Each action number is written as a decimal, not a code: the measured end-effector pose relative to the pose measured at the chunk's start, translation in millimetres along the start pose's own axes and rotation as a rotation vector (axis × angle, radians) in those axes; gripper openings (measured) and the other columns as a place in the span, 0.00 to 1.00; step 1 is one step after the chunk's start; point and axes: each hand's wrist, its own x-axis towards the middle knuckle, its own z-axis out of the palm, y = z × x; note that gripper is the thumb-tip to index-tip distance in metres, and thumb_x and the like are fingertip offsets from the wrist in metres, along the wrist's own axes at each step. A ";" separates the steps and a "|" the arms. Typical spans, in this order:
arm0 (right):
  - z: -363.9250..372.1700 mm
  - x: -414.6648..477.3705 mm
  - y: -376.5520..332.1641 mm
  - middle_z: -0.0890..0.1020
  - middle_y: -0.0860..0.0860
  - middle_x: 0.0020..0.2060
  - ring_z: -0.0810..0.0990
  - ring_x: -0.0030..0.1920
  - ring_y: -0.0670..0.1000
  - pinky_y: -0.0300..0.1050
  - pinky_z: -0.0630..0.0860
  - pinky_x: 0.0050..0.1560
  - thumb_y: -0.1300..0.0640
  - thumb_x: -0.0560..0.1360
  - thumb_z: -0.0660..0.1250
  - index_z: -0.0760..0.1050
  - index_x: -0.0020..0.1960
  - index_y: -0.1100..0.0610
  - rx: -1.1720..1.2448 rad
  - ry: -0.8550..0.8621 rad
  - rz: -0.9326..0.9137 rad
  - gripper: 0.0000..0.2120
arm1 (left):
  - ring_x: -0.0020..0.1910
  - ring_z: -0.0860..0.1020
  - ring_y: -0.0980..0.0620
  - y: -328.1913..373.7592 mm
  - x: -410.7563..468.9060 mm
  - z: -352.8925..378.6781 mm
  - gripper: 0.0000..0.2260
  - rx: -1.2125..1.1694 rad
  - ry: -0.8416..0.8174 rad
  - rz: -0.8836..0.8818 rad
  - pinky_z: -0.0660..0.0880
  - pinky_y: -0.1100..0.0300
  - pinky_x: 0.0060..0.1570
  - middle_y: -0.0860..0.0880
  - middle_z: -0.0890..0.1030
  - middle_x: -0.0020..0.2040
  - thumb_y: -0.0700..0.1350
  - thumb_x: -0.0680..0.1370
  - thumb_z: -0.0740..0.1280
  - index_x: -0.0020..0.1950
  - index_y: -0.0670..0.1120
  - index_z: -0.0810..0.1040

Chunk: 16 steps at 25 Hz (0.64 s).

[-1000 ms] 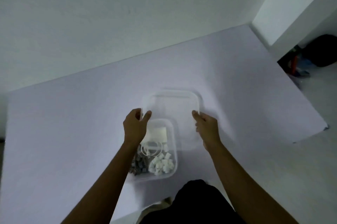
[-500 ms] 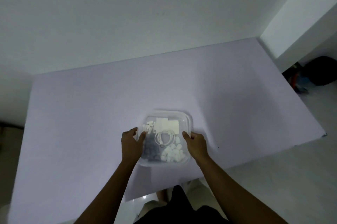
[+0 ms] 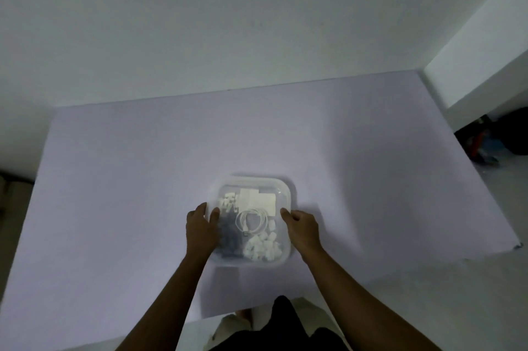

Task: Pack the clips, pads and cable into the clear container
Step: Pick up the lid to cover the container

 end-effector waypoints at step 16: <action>-171.9 198.0 -110.5 0.81 0.55 0.56 0.80 0.52 0.53 0.53 0.75 0.59 0.63 0.79 0.64 0.73 0.66 0.62 0.232 -0.248 0.014 0.17 | 0.59 0.79 0.41 196.0 110.7 113.8 0.22 -0.170 0.004 -0.010 0.75 0.45 0.61 0.41 0.78 0.64 0.44 0.78 0.69 0.70 0.40 0.70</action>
